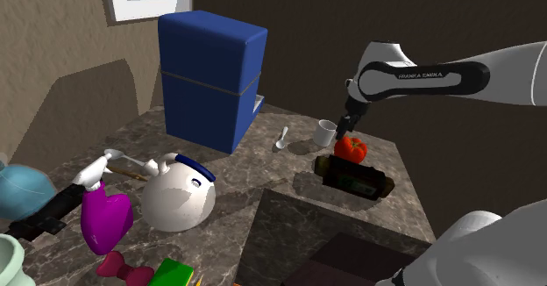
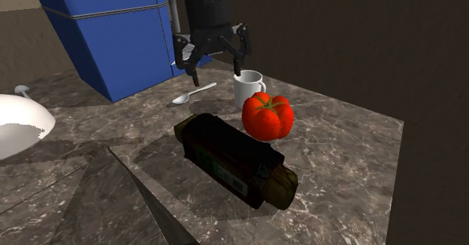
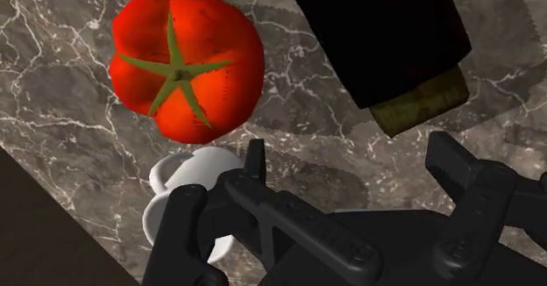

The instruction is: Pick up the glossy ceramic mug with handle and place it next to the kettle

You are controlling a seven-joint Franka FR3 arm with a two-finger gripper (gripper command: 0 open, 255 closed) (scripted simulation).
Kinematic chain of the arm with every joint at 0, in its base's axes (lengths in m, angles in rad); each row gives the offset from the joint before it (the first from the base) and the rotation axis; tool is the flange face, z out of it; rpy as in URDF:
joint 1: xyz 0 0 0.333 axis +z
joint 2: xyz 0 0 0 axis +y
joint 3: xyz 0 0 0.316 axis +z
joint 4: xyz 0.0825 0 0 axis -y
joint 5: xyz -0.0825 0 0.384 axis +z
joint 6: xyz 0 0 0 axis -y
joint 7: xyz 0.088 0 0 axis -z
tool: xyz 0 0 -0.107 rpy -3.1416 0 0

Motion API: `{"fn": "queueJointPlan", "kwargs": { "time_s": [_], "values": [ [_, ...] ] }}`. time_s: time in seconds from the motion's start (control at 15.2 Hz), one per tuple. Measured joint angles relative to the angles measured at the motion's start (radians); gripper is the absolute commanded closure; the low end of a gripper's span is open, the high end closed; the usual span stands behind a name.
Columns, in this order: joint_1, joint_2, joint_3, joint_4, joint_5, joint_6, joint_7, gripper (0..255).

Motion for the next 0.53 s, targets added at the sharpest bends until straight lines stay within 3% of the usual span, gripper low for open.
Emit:
{"fn": "queueJointPlan", "kwargs": {
  "time_s": [0.53],
  "values": [
    [-0.011,0.305,-0.059,0.201,0.097,0.152,-0.15,0]
  ]
}}
